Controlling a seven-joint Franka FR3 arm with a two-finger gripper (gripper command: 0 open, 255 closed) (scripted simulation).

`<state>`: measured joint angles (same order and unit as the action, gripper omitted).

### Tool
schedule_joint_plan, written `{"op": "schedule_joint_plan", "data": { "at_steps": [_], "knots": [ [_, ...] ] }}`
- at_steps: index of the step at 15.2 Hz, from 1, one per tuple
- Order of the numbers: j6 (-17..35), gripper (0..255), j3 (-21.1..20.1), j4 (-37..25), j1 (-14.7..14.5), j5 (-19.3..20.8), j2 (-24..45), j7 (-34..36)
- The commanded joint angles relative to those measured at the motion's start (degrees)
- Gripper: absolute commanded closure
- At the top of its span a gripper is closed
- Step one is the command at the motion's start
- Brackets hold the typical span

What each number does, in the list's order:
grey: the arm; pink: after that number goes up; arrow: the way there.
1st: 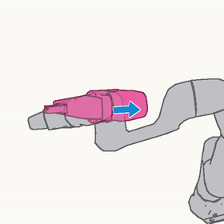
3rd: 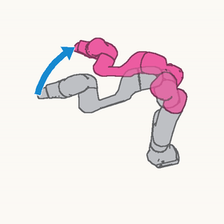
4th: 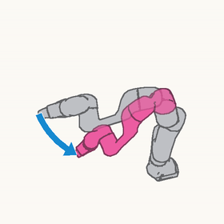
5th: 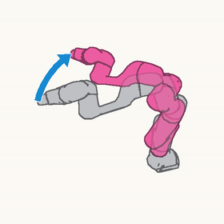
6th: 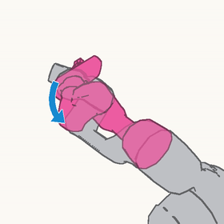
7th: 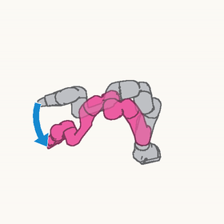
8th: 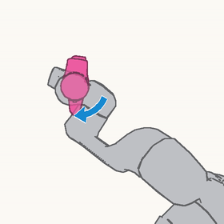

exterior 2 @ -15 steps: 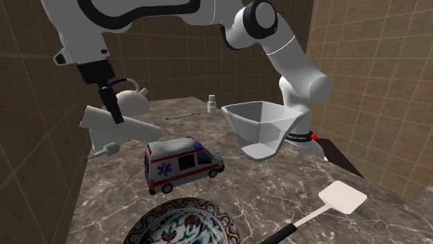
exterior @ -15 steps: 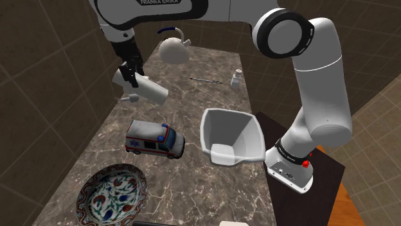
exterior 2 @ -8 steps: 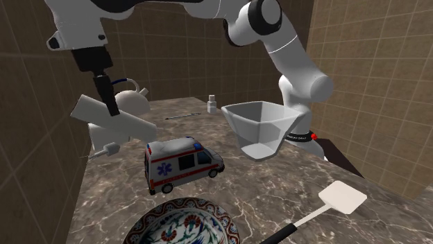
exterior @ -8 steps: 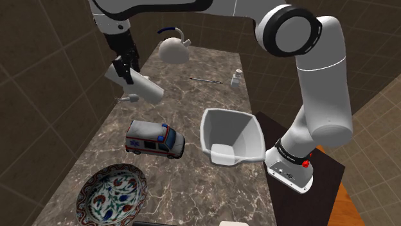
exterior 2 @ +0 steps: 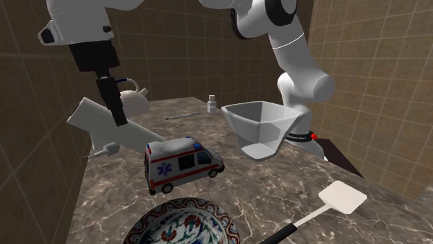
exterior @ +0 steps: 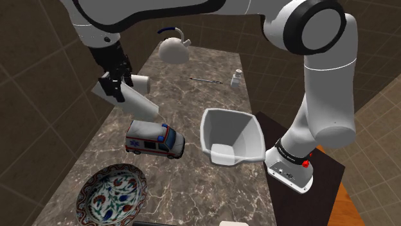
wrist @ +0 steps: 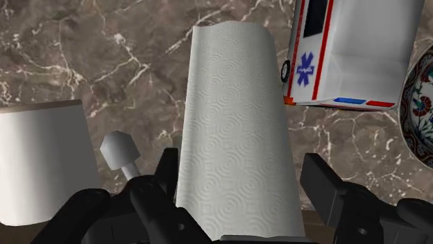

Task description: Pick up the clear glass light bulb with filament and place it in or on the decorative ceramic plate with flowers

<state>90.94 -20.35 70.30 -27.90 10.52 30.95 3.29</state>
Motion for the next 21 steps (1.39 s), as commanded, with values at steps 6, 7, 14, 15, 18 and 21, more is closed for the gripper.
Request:
{"op": "schedule_joint_plan", "data": {
  "at_steps": [6, 7, 14, 15, 18, 21],
  "knots": [
    [1.46, 255, -2.31, 3.36, -5.37, -0.56, -1.60, 8.01],
    [1.47, 255, -2.61, 3.33, -6.24, -0.57, -1.52, 9.15],
    [7.76, 0, -3.91, 14.80, -1.47, 2.68, -6.91, -8.66],
    [9.38, 0, -4.11, 17.16, -0.29, 3.55, -7.96, -13.18],
    [14.28, 0, -4.49, 22.71, 3.08, 6.36, -10.06, -26.73],
    [19.23, 0, -4.67, 26.05, 6.22, 9.44, -10.57, -40.16]
  ]
}}
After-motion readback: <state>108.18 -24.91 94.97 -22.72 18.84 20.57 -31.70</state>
